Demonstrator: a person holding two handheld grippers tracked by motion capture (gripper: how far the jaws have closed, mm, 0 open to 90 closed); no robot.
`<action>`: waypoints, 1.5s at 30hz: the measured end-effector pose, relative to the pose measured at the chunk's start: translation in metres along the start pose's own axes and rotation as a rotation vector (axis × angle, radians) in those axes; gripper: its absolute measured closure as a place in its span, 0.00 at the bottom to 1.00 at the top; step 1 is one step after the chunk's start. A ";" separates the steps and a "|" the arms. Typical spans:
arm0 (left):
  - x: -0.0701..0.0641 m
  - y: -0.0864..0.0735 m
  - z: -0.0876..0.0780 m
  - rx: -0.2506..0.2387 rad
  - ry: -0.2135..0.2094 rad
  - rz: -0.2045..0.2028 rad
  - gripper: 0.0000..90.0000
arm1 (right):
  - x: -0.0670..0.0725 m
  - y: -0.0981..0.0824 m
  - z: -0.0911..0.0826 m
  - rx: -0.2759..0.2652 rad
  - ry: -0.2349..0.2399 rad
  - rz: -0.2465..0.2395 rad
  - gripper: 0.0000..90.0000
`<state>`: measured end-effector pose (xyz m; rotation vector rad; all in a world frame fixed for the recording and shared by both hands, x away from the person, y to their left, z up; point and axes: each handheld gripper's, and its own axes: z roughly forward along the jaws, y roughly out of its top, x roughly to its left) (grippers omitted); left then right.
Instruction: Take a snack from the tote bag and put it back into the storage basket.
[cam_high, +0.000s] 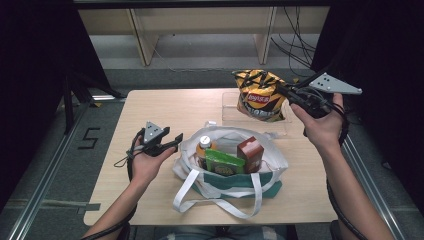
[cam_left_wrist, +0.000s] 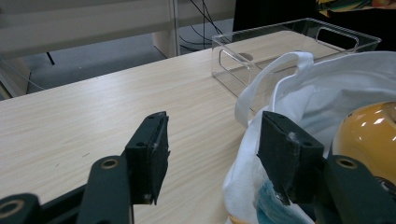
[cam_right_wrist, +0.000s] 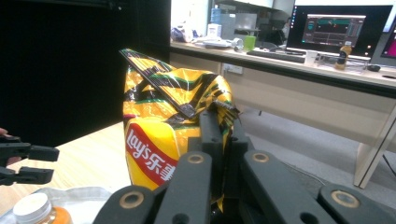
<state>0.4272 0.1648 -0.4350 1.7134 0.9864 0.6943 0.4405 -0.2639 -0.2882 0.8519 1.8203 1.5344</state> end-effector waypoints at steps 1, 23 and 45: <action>0.000 0.000 0.000 -0.001 0.000 0.000 0.47 | -0.002 0.000 0.001 -0.007 -0.010 -0.011 1.00; 0.000 0.001 -0.001 -0.010 0.000 0.005 0.46 | -0.023 0.003 0.016 0.010 -0.056 0.029 1.00; 0.001 0.001 -0.001 -0.014 0.008 -0.007 0.46 | -0.035 0.005 0.034 0.021 -0.085 0.038 1.00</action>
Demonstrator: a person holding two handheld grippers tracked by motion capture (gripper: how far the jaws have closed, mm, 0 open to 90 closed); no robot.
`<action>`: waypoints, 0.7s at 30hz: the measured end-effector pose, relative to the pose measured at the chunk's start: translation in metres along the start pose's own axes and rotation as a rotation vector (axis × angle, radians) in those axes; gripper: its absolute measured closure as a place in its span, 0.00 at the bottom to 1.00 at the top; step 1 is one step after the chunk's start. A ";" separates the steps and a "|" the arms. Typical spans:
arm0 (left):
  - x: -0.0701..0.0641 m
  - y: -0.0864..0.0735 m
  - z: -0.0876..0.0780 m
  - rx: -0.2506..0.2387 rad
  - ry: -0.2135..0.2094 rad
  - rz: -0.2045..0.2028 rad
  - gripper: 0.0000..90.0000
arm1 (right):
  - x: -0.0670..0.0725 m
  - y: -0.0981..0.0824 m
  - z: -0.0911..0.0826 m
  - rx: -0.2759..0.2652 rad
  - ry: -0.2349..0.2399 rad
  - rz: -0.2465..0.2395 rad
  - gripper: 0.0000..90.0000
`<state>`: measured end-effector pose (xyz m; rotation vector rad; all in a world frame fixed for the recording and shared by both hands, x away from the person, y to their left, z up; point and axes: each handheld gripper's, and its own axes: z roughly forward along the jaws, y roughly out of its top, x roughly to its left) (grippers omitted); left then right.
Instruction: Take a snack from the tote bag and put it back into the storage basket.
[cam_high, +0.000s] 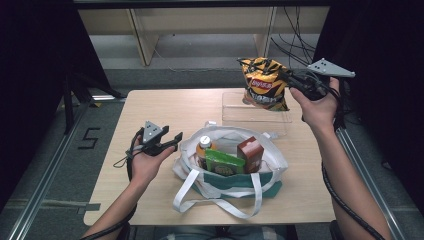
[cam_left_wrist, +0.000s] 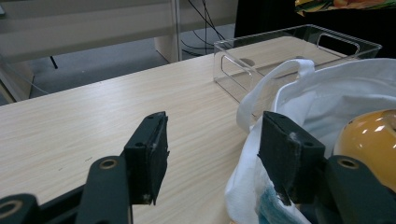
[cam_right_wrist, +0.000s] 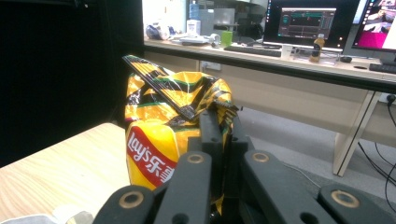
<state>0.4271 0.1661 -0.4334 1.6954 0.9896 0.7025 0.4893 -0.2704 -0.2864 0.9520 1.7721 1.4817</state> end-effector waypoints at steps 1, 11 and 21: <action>0.000 0.000 0.000 -0.002 0.001 -0.001 0.46 | -0.001 0.000 0.001 0.000 0.003 -0.002 1.00; 0.000 0.000 0.000 -0.002 0.002 -0.002 0.46 | -0.005 -0.003 0.011 0.013 -0.004 0.023 1.00; 0.000 0.000 0.000 -0.003 0.001 -0.003 0.46 | -0.010 -0.003 0.020 0.008 -0.019 0.029 1.00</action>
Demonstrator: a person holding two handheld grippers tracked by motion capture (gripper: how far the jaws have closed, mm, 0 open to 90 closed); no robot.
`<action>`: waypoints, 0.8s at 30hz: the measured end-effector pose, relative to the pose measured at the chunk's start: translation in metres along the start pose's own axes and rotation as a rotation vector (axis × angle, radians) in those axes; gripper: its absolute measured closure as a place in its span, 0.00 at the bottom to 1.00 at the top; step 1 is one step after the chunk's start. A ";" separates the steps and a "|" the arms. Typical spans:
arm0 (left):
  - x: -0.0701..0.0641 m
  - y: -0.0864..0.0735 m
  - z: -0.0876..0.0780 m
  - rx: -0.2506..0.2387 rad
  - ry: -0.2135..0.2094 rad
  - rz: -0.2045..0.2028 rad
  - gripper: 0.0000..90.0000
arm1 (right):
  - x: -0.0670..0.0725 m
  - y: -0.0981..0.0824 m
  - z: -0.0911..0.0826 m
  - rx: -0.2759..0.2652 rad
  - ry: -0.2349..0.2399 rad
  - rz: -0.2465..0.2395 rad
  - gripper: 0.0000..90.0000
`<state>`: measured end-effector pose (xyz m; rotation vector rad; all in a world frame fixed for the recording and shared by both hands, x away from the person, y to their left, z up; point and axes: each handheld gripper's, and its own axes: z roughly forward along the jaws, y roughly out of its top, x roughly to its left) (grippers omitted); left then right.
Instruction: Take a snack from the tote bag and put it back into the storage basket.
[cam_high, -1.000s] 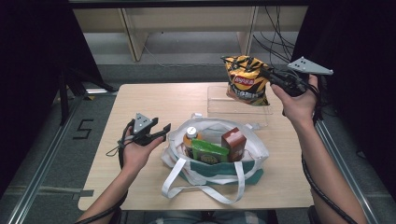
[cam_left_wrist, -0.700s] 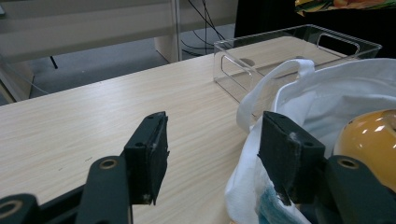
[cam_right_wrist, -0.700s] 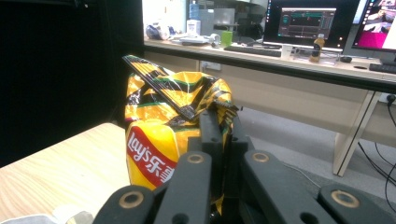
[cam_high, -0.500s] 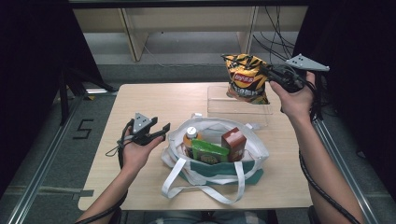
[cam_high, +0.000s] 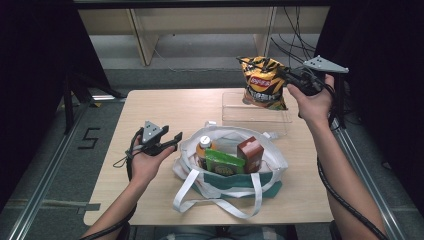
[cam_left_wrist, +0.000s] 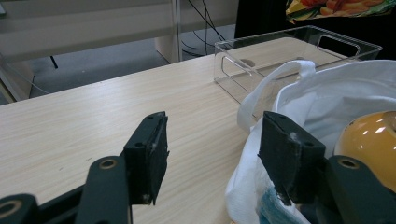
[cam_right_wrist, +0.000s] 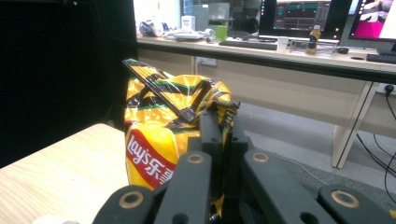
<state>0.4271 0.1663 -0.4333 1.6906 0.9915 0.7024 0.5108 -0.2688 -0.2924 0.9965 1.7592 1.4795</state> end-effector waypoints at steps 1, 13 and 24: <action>0.000 0.000 0.000 0.000 0.000 0.000 0.46 | 0.000 0.000 0.000 0.003 0.000 0.003 1.00; 0.000 0.000 -0.001 0.002 0.000 0.003 0.46 | -0.004 0.001 0.008 0.005 -0.014 0.014 1.00; 0.000 0.000 -0.001 0.000 -0.002 0.004 0.46 | -0.007 0.002 0.014 0.014 -0.021 0.020 1.00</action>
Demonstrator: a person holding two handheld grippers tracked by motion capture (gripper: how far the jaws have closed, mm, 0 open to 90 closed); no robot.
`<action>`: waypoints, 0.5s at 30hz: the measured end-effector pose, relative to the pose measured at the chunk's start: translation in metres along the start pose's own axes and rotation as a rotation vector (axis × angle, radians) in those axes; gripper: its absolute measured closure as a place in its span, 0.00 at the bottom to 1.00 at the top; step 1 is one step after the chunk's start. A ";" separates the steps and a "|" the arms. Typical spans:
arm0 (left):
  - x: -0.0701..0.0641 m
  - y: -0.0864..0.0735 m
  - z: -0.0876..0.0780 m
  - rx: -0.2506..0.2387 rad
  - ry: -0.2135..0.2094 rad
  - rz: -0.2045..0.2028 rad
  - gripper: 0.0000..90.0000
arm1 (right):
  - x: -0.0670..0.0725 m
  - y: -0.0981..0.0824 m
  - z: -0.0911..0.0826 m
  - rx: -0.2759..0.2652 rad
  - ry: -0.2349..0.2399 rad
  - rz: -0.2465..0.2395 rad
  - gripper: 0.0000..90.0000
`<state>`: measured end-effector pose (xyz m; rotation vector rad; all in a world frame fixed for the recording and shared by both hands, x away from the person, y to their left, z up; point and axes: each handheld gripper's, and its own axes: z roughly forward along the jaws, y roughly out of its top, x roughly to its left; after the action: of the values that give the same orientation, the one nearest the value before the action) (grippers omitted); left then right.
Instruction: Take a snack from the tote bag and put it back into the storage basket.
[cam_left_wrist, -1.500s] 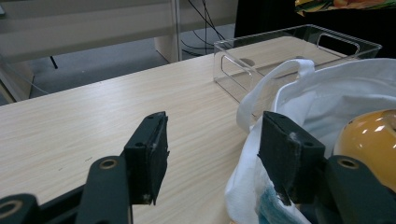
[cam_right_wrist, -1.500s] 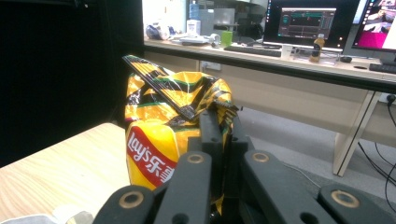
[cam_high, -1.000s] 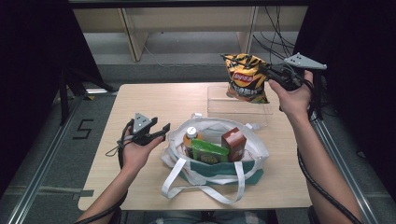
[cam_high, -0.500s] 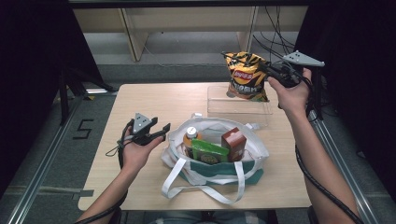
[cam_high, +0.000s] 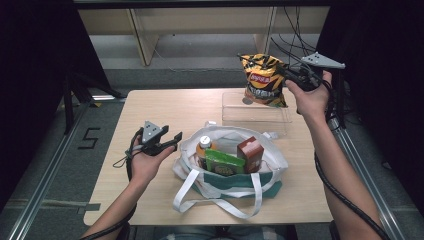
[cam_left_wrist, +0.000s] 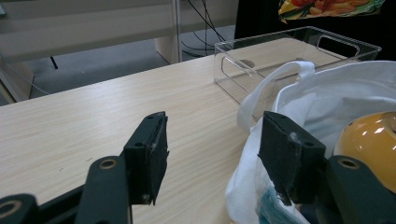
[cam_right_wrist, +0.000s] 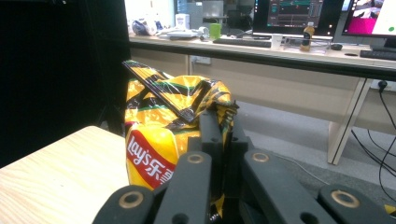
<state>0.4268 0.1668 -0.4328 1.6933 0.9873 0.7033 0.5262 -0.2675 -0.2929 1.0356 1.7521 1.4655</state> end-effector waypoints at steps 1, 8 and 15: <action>0.000 0.000 0.000 0.001 -0.001 0.000 0.46 | 0.000 0.000 0.000 0.001 -0.001 0.000 1.00; 0.000 0.000 0.000 0.000 -0.001 0.007 0.46 | -0.002 -0.002 0.006 -0.001 0.001 0.005 1.00; 0.000 0.000 0.000 0.001 -0.001 0.002 0.46 | -0.004 -0.004 0.010 0.009 -0.006 0.016 1.00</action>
<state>0.4269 0.1671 -0.4330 1.6958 0.9856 0.7027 0.5364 -0.2663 -0.2994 1.0591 1.7514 1.4642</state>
